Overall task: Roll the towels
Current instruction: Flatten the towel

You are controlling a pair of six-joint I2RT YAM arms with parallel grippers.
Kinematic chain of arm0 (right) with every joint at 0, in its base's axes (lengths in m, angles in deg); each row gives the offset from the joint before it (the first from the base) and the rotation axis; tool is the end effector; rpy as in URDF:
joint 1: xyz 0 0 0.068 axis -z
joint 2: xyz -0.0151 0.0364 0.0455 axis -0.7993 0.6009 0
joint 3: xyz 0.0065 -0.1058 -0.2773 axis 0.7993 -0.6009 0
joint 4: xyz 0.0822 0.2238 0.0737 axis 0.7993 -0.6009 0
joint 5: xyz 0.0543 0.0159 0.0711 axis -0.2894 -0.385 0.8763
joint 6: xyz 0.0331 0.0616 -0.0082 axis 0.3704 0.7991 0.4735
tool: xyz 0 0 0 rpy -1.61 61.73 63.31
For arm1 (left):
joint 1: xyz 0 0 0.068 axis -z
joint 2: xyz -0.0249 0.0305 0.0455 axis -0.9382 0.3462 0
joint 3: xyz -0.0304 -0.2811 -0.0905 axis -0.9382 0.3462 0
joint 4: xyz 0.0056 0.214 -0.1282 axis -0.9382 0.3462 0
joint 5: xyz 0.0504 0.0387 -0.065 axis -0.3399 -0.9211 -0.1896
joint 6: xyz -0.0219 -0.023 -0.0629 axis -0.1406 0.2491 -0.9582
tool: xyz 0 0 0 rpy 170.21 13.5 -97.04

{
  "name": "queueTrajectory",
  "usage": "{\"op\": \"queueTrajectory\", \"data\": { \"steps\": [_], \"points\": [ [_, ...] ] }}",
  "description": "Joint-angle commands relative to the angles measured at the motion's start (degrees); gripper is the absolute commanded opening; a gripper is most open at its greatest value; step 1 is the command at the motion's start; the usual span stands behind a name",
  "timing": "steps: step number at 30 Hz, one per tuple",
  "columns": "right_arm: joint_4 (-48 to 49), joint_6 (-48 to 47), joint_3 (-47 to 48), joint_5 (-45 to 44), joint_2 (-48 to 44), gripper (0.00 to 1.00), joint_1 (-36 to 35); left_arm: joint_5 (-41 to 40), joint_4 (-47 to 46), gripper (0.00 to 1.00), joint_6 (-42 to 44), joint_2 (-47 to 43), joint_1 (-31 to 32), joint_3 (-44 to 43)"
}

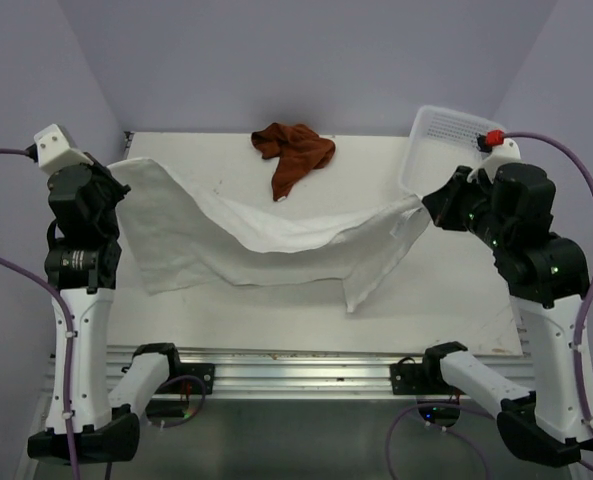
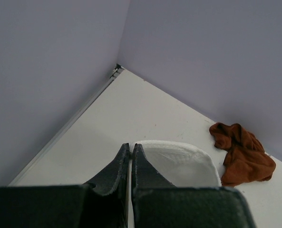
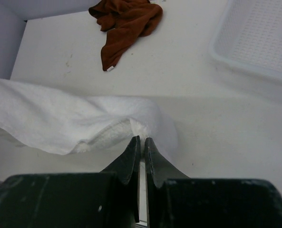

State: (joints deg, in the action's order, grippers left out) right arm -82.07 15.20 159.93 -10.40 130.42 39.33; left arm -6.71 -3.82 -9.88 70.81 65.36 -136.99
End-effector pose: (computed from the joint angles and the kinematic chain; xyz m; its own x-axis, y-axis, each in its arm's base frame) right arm 0.1398 0.0344 0.4783 -0.4504 0.2440 -0.8589 -0.0915 0.9443 0.3162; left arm 0.1683 0.0321 0.4561 0.0111 -0.3697 -0.9291 -0.4275 0.8382 -0.3386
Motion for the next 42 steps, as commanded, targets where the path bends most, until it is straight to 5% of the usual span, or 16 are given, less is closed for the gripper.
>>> {"op": "queueTrajectory", "data": {
  "steps": [1,13,22,34,42],
  "points": [
    [-1.6,0.4,2.3,2.1,-3.2,0.00,0.2,-4.5,1.0,0.00,2.0,-1.7,-0.5,-2.1],
    [-11.2,1.5,15.5,-2.7,-3.9,0.00,0.3,-7.9,5.7,0.00,1.1,-4.3,-0.5,-10.3],
    [-12.0,2.9,12.7,-5.1,-4.8,0.00,0.2,-9.8,6.7,0.00,1.7,-5.2,-0.5,-10.7],
    [3.5,2.2,-1.0,-9.4,1.9,0.00,0.2,-10.2,-1.7,0.00,1.9,2.2,-0.5,-5.7],
    [16.7,-1.2,-3.3,-13.5,13.2,0.00,0.5,-9.6,-9.6,0.00,1.7,15.1,-0.7,-4.4]
  ]
}}
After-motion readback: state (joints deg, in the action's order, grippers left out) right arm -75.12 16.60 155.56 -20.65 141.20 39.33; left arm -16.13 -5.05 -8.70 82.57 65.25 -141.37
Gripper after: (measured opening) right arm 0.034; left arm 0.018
